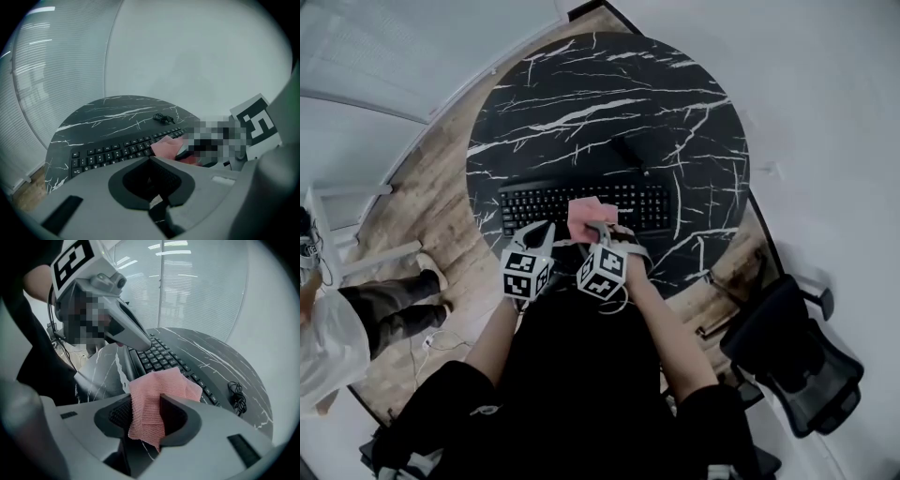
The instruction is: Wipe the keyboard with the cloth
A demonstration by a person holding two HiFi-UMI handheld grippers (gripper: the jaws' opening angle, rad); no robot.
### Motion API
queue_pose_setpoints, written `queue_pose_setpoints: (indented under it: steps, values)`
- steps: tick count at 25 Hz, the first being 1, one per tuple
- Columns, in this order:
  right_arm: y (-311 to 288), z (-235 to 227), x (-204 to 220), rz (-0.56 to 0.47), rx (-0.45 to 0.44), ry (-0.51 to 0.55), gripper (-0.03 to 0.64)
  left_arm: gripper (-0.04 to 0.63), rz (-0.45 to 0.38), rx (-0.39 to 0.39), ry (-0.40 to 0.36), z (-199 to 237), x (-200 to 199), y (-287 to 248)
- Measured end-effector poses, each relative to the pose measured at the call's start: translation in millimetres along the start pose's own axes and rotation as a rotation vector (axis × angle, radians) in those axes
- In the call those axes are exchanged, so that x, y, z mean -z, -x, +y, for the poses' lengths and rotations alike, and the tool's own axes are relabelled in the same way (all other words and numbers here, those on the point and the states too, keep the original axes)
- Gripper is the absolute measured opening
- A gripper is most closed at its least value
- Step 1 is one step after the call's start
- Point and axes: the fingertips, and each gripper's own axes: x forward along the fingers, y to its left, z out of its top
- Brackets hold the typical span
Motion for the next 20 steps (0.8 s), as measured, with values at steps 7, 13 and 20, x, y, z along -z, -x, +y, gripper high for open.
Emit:
queue_pose_setpoints:
  steps: [7,13,20]
  values:
    - [13,-11,22,-0.004,0.01,-0.03,0.144,-0.002,0.013,0.008,-0.018,-21,-6,-11]
    - [25,-25,44,0.0,0.027,-0.05,0.141,-0.002,0.027,0.018,-0.032,-42,-10,-20]
    - [38,-36,63,-0.013,0.04,-0.068,0.137,-0.002,0.039,0.035,-0.048,-69,-12,-33]
